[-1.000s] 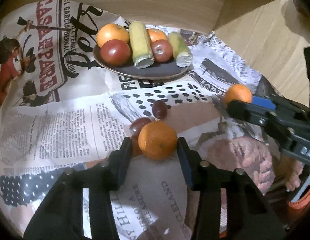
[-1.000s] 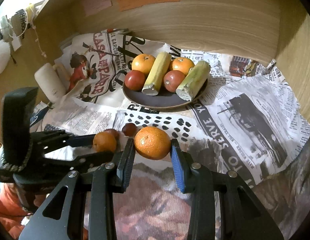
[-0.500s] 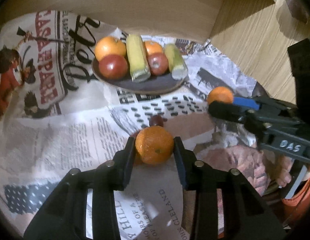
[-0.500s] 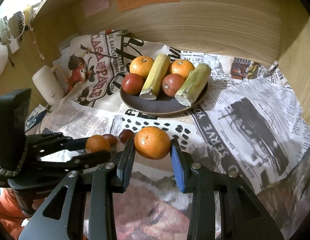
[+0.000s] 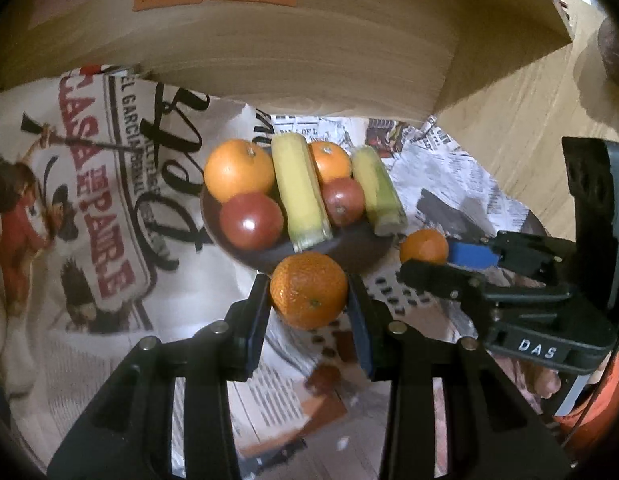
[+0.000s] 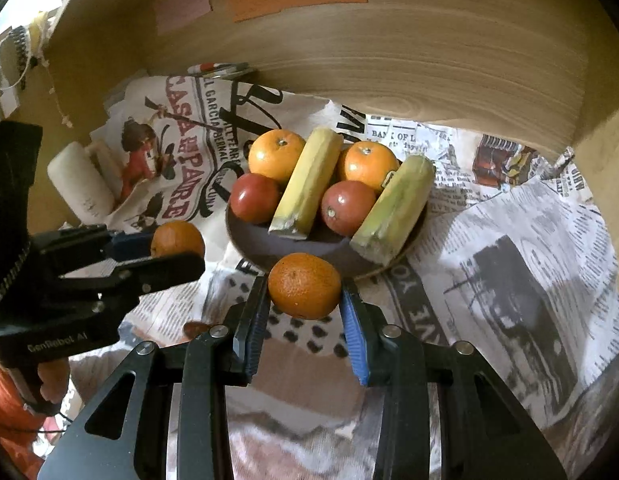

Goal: Organize fruits
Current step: 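Lower both mandarins onto the plate and open both tools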

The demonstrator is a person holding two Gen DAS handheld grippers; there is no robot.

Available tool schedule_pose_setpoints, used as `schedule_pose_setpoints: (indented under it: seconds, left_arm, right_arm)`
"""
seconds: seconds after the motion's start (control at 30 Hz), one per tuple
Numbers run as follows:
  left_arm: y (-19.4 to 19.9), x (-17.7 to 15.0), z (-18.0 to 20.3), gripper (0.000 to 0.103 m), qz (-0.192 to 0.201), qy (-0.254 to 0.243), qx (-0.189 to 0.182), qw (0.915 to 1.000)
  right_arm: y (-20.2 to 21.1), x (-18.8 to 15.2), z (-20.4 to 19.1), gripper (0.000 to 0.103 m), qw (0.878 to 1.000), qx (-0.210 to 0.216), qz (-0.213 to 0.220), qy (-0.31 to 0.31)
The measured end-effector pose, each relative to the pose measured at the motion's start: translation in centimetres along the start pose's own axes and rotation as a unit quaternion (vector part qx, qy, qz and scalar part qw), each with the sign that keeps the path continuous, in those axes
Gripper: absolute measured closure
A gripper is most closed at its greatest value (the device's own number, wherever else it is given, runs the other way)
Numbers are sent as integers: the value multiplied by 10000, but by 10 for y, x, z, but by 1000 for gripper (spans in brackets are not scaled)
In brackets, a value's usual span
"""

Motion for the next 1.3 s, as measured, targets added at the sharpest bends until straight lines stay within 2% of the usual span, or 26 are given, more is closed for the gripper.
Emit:
schedule_pose_setpoints:
  seconds: [0.37,0.67,0.9,1.1,1.23,1.3]
  left_arm:
    - [-38,8,-15,65,-264,70,-137,9995]
    - [-51,6,-15,65,-370,63,-170,9991]
    - [-42,5,-15,64,-309,34,-142,9994]
    - [-19,-2,-18,63,-174,-18,-5,9998]
    - [-7,-14,-22,62,-197,19,6,9998]
    - [-1,-23,-23,61,-217,35,16,9998]
  right_arm:
    - [-35,5,9,70,9993,-67,-379,-31]
    - [-50,6,9,70,9988,-87,-477,8]
    - [-45,6,7,68,9988,-98,-471,33]
    - [-27,3,-4,67,9993,-15,-344,144]
    - [-21,-7,-16,60,9991,87,-358,230]
    - [-22,-15,-21,60,9987,139,-428,256]
Point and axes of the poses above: each gripper's, at about its wrist camera, not at the fingertips, and y roughly against the way its jaws point, z to its right, x to its top, the point moved 9 cm from there along -y, roughly the way its jaws point, and after that the axes turned 8 degrees about -y, right-handed, at the moved point
